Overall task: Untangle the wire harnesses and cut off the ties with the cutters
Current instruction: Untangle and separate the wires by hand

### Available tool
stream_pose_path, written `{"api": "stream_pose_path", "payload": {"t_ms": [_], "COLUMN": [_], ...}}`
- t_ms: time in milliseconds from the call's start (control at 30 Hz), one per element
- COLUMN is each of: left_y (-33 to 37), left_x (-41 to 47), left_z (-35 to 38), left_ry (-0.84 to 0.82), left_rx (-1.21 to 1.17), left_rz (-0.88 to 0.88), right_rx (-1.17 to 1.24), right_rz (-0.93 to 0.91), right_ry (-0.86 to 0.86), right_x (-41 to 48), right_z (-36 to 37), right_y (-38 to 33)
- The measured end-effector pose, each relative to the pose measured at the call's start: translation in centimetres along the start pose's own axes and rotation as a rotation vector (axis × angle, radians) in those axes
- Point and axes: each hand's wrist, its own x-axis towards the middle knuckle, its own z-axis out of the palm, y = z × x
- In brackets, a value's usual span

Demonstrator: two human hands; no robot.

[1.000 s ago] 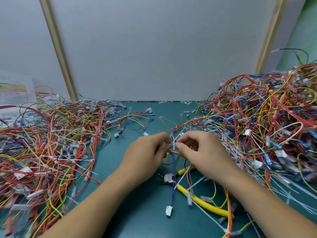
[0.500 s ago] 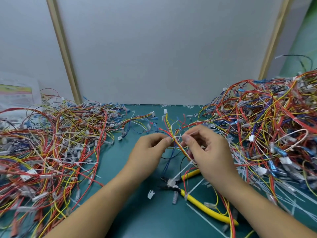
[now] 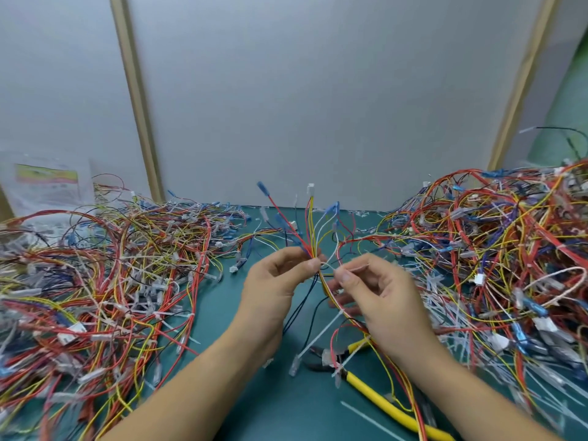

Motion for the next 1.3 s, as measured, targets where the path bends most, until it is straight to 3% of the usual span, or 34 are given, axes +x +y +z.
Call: {"api": "stream_pose_path", "payload": {"t_ms": [200,667,800,900,1000,1167,1300], "left_y": [0.4,0.1,0.2,0.4,0.8,1.0,1.2], "left_x": [-0.2,-0.1,0.1,0.4,0.4,0.3,0.3], "left_z": [-0.1,-0.2,-0.5,-0.9,-1.0,-1.0,-1.0], "left_ry": [-0.034,-0.128,-0.111,-0.069,-0.148,-0.236,-0.253], "left_rx": [0.045,0.055,0.043,-0.099,-0.193,-0.269,-0.331], "left_rz": [-0.033,0.04,0.042,-0.009,-0.079,-0.125,-0.173], "right_rx": [-0.061,0.146,0.091,0.205,0.291,0.2,0.113], "right_rz": [-0.045,-0.015,-0.05,0.006,0.106,0.2,0.256], "right_ry": [-0.014,0.086,0.031,0.15,0.31,0.313,0.441], "right_x": [-0.4,-0.3,-0.3,0.3,1.1,1.5,2.5], "right_z": [0.1,-0.9,-1.0,-1.9,-2.9,-2.8,-4.0], "right_y": [0.0,-0.9,-0.8,-1.2,-1.0,0.4,1.2]}}
